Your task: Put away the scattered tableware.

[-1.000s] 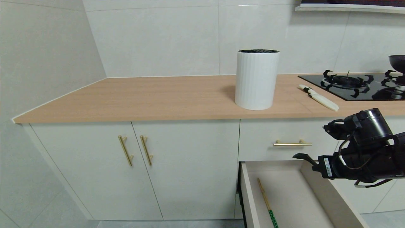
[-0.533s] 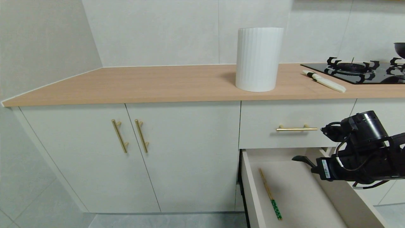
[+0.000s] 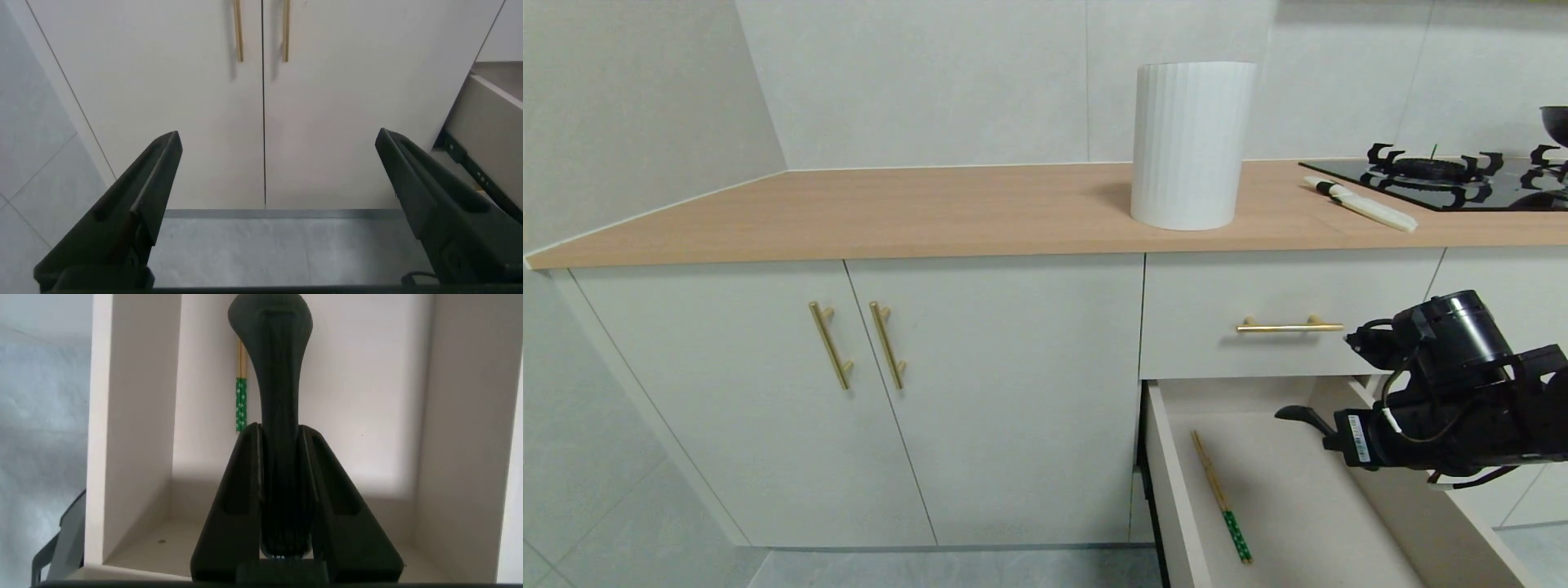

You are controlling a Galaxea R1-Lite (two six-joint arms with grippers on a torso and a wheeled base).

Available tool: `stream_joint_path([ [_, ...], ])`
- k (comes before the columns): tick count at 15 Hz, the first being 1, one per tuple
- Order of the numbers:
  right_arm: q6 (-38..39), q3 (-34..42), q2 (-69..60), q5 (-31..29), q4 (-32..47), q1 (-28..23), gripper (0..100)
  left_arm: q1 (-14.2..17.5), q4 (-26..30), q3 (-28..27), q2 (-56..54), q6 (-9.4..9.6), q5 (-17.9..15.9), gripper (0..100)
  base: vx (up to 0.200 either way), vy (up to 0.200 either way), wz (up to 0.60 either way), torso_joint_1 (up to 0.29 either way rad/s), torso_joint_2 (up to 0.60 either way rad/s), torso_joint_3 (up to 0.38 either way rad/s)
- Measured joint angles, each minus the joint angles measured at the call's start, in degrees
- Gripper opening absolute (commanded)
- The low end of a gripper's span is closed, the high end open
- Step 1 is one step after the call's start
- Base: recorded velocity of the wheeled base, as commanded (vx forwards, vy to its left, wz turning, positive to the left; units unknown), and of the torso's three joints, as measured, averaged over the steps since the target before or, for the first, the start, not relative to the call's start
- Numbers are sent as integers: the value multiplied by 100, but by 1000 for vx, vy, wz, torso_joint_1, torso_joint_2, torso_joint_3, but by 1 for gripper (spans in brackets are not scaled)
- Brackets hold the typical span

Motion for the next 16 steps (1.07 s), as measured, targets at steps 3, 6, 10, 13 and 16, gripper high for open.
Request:
stream_joint_path([
  [3, 7, 16, 300, 1, -291, -9, 0, 0, 0, 0, 0, 0, 0, 100, 0, 0, 0, 0, 0, 0],
  [6, 38, 40, 1020, -13, -931, -84, 0, 0, 0, 0, 0, 0, -1, 100, 0, 0, 0, 0, 0, 0],
  [10, 46, 79, 2166, -106, -1871, -196, 0, 0, 0, 0, 0, 0, -1, 100, 0, 0, 0, 0, 0, 0],
  [13, 54, 115, 2853, -251, -2339, -229, 0, 0, 0, 0, 0, -2, -1, 100, 0, 0, 0, 0, 0, 0],
  [16, 49, 116, 3222, -257, -2391, -235, 0, 0, 0, 0, 0, 0, 0, 100, 0, 0, 0, 0, 0, 0],
])
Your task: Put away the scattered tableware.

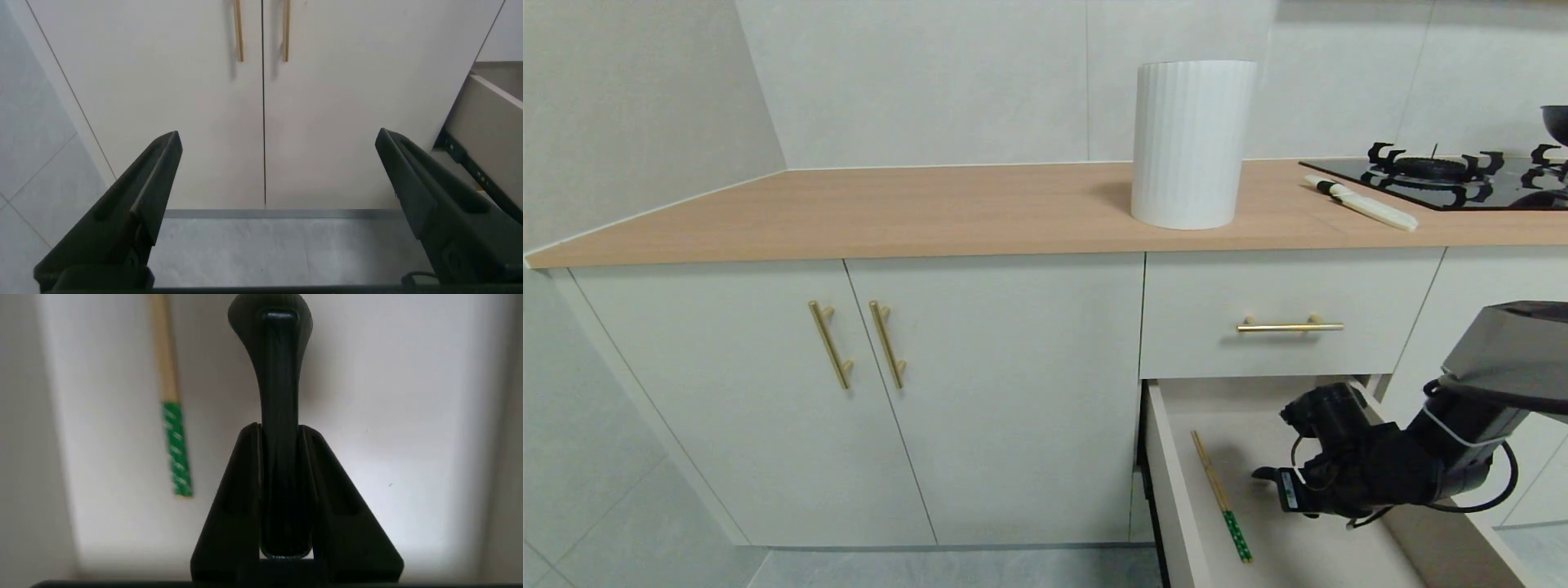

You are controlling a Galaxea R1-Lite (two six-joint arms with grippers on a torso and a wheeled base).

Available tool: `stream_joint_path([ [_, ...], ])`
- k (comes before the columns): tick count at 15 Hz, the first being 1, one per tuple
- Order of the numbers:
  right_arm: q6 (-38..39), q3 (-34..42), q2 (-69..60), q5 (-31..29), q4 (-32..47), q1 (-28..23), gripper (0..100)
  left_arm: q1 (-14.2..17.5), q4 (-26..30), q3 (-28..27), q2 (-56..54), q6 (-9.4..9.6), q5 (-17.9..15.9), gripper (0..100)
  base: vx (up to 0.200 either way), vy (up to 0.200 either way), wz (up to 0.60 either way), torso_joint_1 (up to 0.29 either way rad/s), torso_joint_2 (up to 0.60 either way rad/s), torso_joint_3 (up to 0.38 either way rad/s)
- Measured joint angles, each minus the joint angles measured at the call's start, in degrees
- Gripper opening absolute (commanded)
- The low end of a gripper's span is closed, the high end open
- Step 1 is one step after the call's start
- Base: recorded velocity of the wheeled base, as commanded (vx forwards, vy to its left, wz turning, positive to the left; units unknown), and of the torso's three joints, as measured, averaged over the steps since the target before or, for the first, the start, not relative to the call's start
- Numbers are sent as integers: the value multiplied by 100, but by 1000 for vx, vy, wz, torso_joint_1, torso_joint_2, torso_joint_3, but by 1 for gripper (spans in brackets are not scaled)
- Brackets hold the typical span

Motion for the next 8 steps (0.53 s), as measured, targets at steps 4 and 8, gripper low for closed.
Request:
stream_joint_path([
  [4, -38, -1, 358, -13, -94, -55, 0, 0, -2, 0, 0, 0, 0, 100, 0, 0, 0, 0, 0, 0],
  [8, -49, -12, 522, -18, -96, -66, 0, 0, 0, 0, 0, 0, 0, 100, 0, 0, 0, 0, 0, 0],
])
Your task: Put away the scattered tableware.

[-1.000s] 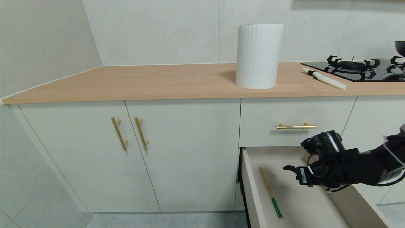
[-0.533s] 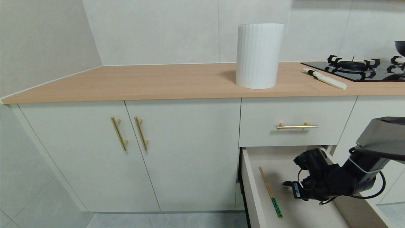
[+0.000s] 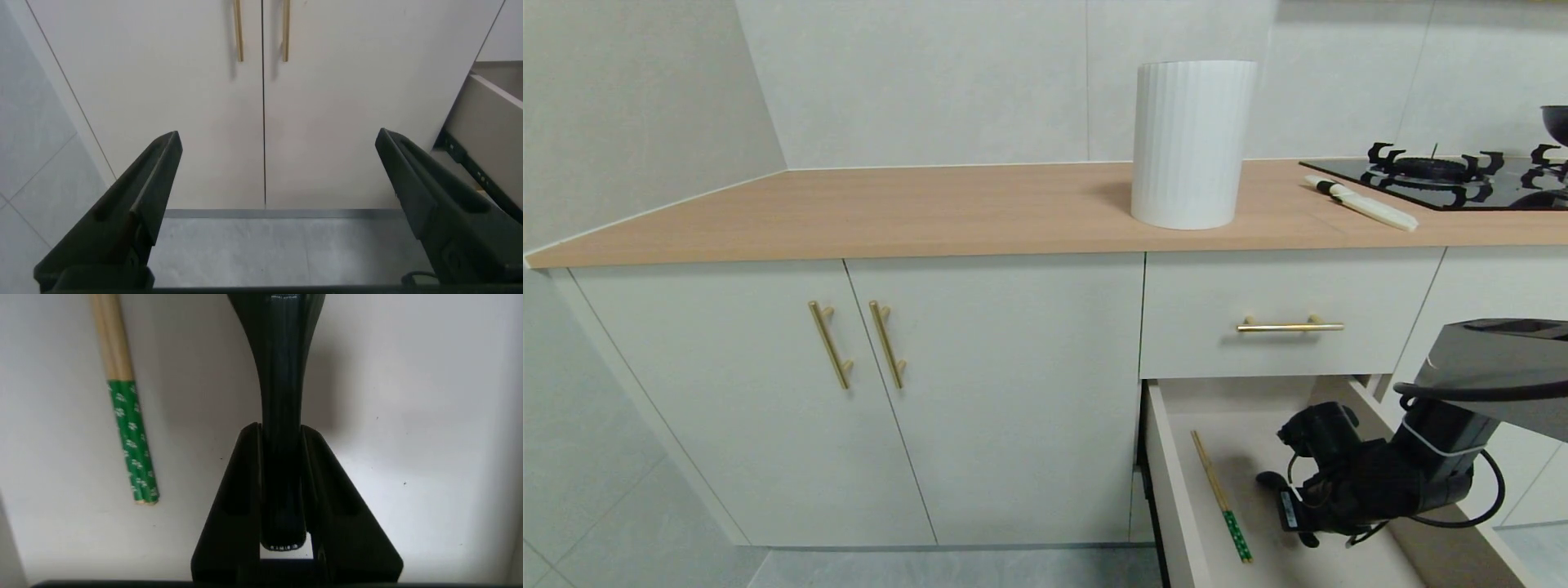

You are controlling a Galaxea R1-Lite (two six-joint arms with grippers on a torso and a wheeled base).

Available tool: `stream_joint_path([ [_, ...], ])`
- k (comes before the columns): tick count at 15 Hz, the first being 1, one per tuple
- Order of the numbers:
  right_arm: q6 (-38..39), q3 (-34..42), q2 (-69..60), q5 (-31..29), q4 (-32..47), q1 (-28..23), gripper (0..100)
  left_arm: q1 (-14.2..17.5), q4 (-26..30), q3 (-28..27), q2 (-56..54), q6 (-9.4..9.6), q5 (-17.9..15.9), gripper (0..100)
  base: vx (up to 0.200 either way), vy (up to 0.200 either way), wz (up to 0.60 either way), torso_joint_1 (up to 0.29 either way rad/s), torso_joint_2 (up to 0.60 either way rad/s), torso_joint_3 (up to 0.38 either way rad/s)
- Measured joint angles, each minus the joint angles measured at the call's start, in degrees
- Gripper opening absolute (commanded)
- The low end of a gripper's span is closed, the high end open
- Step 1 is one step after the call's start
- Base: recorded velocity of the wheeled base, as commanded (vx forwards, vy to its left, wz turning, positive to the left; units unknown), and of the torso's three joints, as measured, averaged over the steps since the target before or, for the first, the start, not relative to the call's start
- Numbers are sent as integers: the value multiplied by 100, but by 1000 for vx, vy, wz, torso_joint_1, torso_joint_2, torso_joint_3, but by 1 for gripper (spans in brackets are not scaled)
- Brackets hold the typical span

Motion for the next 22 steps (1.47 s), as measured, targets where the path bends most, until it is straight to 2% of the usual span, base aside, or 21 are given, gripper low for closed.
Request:
stream_joint_path([
  [6, 0, -24, 46, 0, 2, -37, 0, 0, 1, 0, 0, -2, 0, 100, 0, 0, 0, 0, 0, 0],
  [7, 0, -24, 46, -2, 2, -46, 100, 0, 0, 0, 0, 0, 0, 100, 0, 0, 0, 0, 0, 0],
  [15, 7, 105, -133, -28, 6, -50, 100, 0, 1, 0, 0, 0, -1, 100, 0, 0, 0, 0, 0, 0],
  [22, -208, 677, -1774, -24, 250, 122, 100, 0, 0, 0, 0, 0, -1, 100, 0, 0, 0, 0, 0, 0],
])
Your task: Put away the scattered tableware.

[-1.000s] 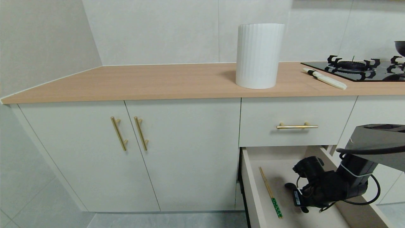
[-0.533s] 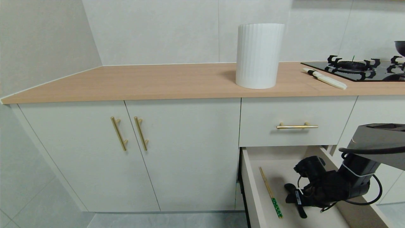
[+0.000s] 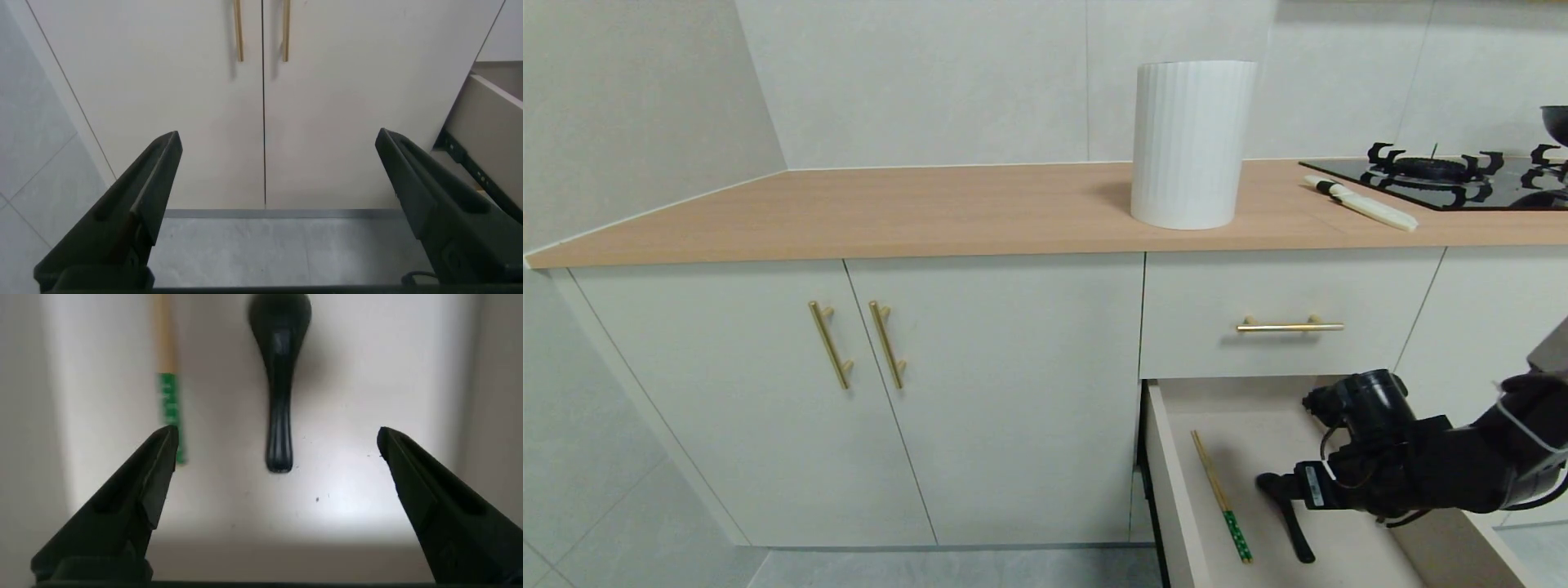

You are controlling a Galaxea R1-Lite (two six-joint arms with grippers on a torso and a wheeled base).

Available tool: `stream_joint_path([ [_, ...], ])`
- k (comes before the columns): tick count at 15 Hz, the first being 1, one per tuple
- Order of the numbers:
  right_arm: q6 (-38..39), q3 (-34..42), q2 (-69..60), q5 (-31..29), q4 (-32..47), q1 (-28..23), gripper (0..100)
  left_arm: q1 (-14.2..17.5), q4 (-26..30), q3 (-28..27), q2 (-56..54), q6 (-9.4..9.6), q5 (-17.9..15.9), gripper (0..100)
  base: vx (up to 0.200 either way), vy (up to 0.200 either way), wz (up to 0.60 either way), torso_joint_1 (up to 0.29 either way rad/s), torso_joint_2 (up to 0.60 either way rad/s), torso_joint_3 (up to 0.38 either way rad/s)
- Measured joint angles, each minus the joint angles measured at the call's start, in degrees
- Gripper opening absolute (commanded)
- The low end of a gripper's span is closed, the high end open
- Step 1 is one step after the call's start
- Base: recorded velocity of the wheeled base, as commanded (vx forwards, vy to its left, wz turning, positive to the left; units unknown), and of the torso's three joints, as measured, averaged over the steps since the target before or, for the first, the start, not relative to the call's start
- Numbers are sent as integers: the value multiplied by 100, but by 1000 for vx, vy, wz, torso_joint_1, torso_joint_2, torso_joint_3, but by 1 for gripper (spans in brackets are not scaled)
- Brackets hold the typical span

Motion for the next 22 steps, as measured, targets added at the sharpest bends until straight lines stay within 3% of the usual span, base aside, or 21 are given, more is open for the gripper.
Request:
stream_joint_path([
  [6, -85, 96, -1869, 32, 1392, 656, 100, 0, -2, 0, 0, 11, 1, 100, 0, 0, 0, 0, 0, 0],
  [10, -312, 115, -2453, 10, 1620, 837, 100, 0, -2, 0, 0, 1, 0, 100, 0, 0, 0, 0, 0, 0],
  [18, -745, 179, -2910, 0, 2144, 950, 100, 0, -2, 0, 0, 0, 0, 100, -200, 0, 0, 4, 3, 2],
  [22, -1111, 346, -3039, 10, 2311, 1058, 100, 0, -2, 0, 0, 0, 0, 100, 0, 0, 0, 0, 0, 0],
])
